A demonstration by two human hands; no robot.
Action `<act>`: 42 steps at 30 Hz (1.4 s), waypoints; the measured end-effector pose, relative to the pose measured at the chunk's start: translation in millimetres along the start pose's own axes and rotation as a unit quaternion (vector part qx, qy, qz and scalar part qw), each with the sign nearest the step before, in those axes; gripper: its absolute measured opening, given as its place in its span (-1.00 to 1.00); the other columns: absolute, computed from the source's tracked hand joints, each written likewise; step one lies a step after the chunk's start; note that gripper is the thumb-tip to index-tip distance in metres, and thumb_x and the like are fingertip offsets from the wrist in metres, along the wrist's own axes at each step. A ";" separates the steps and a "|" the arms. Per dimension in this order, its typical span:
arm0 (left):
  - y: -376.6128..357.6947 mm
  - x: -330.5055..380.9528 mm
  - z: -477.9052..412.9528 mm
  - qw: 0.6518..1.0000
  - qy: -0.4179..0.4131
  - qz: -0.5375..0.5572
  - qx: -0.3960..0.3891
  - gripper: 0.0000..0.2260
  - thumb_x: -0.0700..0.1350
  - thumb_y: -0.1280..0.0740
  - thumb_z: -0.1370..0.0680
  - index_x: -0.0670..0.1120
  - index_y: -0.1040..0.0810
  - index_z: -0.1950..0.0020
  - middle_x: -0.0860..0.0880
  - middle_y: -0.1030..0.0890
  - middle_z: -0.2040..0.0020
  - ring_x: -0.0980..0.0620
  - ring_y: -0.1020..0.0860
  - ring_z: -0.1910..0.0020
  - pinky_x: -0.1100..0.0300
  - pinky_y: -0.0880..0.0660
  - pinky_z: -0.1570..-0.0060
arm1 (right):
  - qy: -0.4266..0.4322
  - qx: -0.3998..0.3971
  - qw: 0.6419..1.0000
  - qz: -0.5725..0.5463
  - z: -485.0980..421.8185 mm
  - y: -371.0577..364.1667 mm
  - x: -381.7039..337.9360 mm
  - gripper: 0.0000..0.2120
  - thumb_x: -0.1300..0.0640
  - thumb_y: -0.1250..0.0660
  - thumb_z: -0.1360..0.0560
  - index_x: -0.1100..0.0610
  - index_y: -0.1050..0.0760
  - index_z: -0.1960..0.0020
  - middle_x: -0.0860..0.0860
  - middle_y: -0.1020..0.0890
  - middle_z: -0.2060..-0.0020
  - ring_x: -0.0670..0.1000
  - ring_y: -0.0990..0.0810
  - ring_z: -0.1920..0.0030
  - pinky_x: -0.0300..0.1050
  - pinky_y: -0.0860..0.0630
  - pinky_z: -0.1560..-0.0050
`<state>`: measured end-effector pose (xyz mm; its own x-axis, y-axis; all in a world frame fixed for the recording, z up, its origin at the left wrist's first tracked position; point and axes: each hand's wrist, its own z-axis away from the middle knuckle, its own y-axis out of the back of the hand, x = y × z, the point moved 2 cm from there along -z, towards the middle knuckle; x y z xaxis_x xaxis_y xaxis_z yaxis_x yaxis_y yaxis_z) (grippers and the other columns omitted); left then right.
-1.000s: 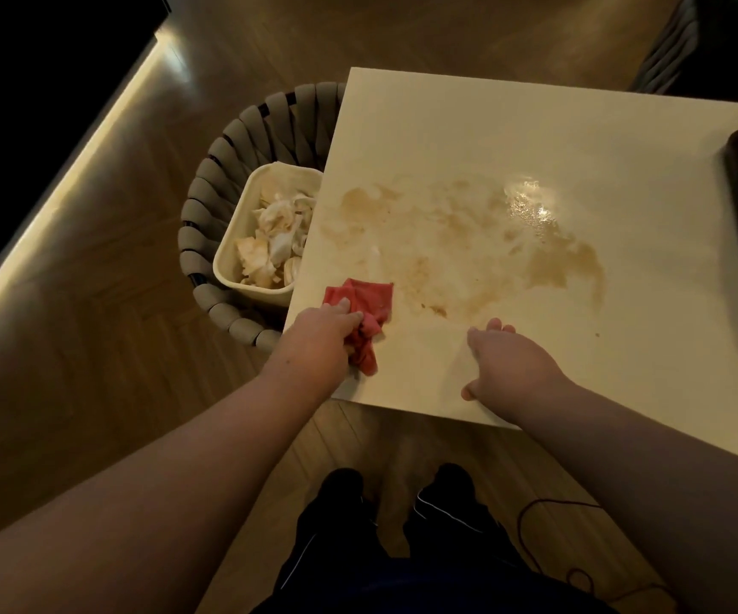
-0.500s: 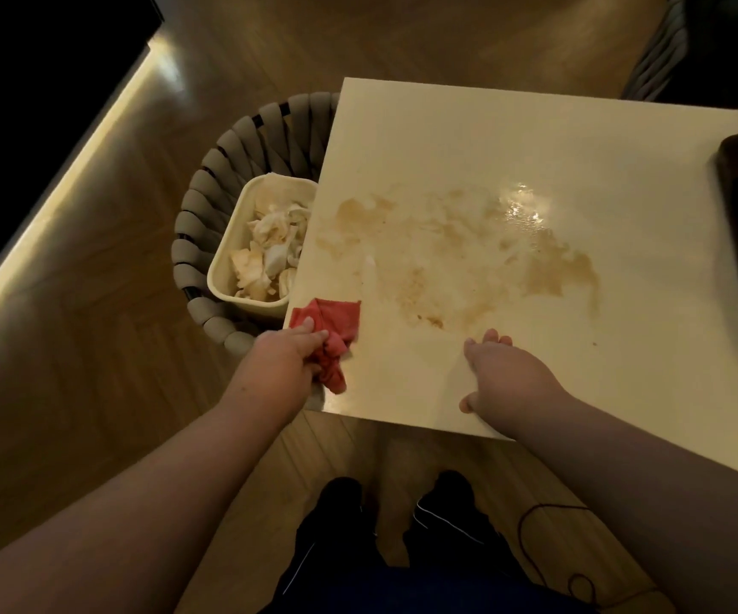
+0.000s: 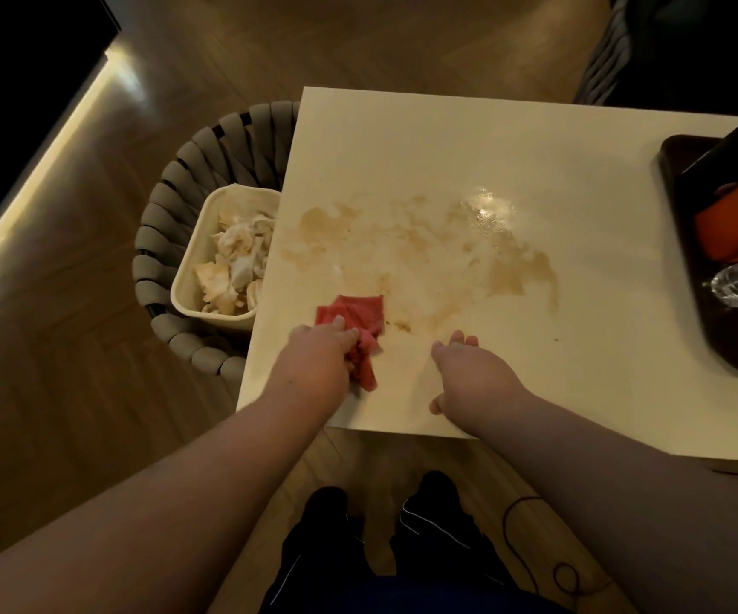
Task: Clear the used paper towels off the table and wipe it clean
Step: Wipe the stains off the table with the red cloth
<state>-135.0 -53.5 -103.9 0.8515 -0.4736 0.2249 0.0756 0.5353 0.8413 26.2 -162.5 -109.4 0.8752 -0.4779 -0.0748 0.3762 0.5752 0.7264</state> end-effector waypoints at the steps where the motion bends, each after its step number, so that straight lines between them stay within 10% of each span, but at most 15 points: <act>1: -5.0 14.6 7.7 1.000 -0.024 -0.011 -0.015 -0.43 -0.11 -0.32 -0.63 0.18 -0.24 -0.60 0.07 -0.18 -0.64 -0.12 -0.27 -0.46 -0.03 -0.28 -0.44 | 0.001 0.002 1.000 -0.003 1.2 0.3 0.3 -0.14 0.06 -0.46 -0.55 0.09 0.00 -0.66 0.17 0.06 -0.64 0.20 0.01 -0.63 0.10 -0.30 -0.48; 9: -12.2 71.9 10.0 0.992 -0.120 -0.039 -0.025 -0.54 -0.12 -0.26 -0.66 0.05 -0.34 -0.57 -0.02 -0.29 -0.59 -0.17 -0.33 -0.38 0.03 -0.37 -0.37 | -0.010 0.030 0.997 -0.074 10.6 7.9 -0.7 -0.39 0.10 -0.46 -0.52 0.06 -0.29 -0.50 0.12 -0.24 -0.57 0.15 -0.27 -0.54 0.05 -0.39 -0.41; 19: -4.4 84.3 -16.3 0.993 -0.113 -0.047 -0.003 -0.54 -0.14 -0.25 -0.65 0.09 -0.37 -0.55 0.00 -0.28 -0.60 -0.17 -0.36 -0.36 -0.01 -0.42 -0.37 | -0.046 0.067 0.989 -0.128 8.3 0.5 10.0 -0.07 0.02 -0.62 -0.36 0.09 -0.10 -0.51 0.09 -0.55 -0.21 0.14 -0.62 -0.15 0.01 -0.59 -0.08; 27: 8.2 59.7 4.3 0.989 -0.096 0.104 0.035 -0.29 0.02 -0.51 -0.49 0.06 -0.29 -0.58 0.03 -0.39 -0.51 -0.05 -0.41 -0.44 0.01 -0.40 -0.41 | -0.008 0.057 0.980 -0.192 20.0 6.9 17.9 0.20 -0.04 -0.64 -0.31 0.04 0.15 -0.63 0.08 -0.51 -0.33 0.14 -0.57 -0.24 -0.02 -0.54 -0.14; 33: 3.7 -5.1 4.0 0.996 0.034 -0.081 0.018 -0.60 0.20 -0.42 -0.46 0.04 -0.56 -0.20 0.02 -0.54 -0.03 -0.03 -0.52 -0.03 -0.02 -0.58 -0.07 | 0.099 0.149 0.975 -0.131 14.6 34.3 -18.0 -0.36 0.04 -0.41 -0.55 0.01 -0.26 -0.57 0.09 -0.30 -0.47 0.18 -0.31 -0.43 0.09 -0.34 -0.44; 42: -3.7 3.6 -21.8 0.972 0.003 -0.221 -0.084 -0.68 0.10 -0.42 -0.55 -0.07 -0.59 -0.19 -0.03 -0.49 0.14 -0.05 -0.49 0.11 0.09 -0.45 0.10 | 0.092 0.108 0.989 -0.041 9.6 24.8 -34.6 -0.59 0.36 -0.24 -0.52 0.10 -0.48 -0.33 0.10 -0.43 -0.20 0.18 -0.52 -0.13 0.10 -0.56 -0.15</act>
<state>-120.9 -41.9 -116.9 0.7201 -0.6787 -0.1438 0.5177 0.3877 0.7626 2.3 -138.1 -82.2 0.8920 -0.3778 -0.2481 0.3923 0.3748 0.8400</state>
